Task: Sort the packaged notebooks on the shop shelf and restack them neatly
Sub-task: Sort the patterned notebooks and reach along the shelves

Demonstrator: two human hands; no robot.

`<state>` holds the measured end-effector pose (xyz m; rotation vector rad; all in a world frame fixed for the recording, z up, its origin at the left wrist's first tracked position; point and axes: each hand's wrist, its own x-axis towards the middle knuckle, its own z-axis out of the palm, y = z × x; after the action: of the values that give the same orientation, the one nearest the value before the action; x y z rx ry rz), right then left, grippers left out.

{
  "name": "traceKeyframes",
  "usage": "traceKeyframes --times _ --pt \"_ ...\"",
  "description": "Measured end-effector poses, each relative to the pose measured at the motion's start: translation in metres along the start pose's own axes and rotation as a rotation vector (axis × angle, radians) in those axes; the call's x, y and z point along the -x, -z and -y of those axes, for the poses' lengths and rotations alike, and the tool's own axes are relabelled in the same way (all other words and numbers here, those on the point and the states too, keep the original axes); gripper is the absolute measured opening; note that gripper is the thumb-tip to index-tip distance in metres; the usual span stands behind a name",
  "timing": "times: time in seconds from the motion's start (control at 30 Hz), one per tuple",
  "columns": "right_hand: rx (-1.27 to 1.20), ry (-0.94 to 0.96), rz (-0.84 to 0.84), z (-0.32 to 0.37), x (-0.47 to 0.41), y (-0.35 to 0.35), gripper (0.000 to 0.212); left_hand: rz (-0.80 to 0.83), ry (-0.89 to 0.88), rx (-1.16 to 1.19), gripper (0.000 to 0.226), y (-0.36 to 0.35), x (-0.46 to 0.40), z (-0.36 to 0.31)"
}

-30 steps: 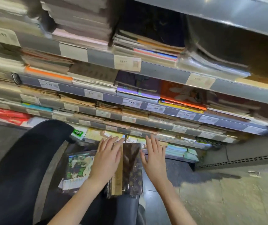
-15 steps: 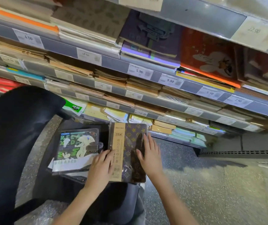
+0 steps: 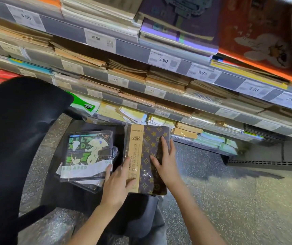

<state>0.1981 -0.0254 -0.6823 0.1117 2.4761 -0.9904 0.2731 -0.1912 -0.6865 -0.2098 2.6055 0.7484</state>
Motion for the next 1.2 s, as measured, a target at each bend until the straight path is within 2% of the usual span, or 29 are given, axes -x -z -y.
traceKeyframes --times 0.13,0.27,0.33,0.5,0.6,0.9,1.07,1.2 --pt "-0.057 -0.029 0.0 -0.002 -0.001 -0.001 0.077 0.066 0.037 -0.006 0.081 0.007 0.001 -0.01" --pt "-0.118 -0.043 -0.016 -0.004 -0.003 -0.001 0.076 0.099 0.016 -0.166 0.101 0.001 -0.001 -0.01" --pt "-0.144 -0.047 -0.029 -0.005 -0.003 -0.001 0.076 0.108 0.034 -0.142 0.105 -0.002 -0.004 -0.012" --pt "-0.21 -0.094 -0.053 -0.002 -0.012 0.001 0.073 0.051 0.049 -0.047 0.107 -0.003 -0.005 -0.016" --pt "-0.2 -0.096 -0.053 -0.001 -0.017 0.002 0.07 0.038 0.055 -0.065 0.108 -0.006 -0.003 -0.018" --pt "-0.401 -0.103 -0.128 0.003 -0.015 0.002 0.069 -0.019 0.11 -0.058 0.107 -0.015 0.006 -0.025" --pt "-0.436 -0.052 -0.134 0.003 -0.012 0.008 0.065 -0.049 0.133 0.029 0.109 -0.015 0.009 -0.027" --pt "-0.468 0.015 -0.176 0.008 -0.006 0.018 0.064 -0.082 0.132 0.287 0.109 -0.008 0.015 -0.034"
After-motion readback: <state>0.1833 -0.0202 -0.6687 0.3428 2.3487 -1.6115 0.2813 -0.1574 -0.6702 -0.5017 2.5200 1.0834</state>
